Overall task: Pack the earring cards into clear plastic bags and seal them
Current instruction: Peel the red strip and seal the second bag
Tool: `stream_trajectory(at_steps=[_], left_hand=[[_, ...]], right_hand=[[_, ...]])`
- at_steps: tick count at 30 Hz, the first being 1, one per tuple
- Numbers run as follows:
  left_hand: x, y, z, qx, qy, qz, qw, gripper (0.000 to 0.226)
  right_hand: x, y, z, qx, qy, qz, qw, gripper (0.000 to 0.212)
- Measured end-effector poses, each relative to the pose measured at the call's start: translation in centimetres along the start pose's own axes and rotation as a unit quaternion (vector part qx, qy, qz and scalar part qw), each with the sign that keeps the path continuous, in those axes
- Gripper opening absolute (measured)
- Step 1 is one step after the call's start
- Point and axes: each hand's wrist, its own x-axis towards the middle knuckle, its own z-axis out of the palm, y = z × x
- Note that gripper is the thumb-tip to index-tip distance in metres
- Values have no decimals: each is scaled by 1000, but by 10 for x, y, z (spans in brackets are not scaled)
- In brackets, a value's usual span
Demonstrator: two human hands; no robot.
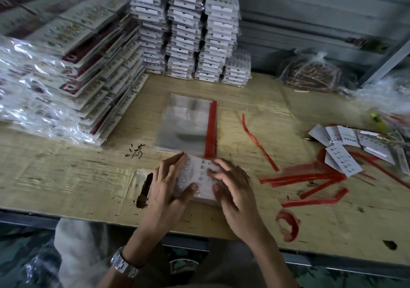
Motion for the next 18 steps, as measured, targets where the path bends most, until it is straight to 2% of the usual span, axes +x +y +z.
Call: stream_trajectory(at_steps=[3,6,9,14,18], left_hand=[[-1,-1,-4,-53,-18,-26,998,76],[-2,-2,-3,-20,-14,1,1000,85],[-1,-2,3,8,18,19,1000,79],[0,-5,1,-29,17,-5,999,76],[5,-4,1,13,37,-12,999,80]], right_hand=[[1,-1,-1,3,-4,1,1000,25],[1,-1,-2,7,-15,6,1000,27],[1,0,-4,4,-23,7,1000,27],[1,2,-4,4,-25,4,1000,28],[2,2,-3,8,-18,-2,1000,30]])
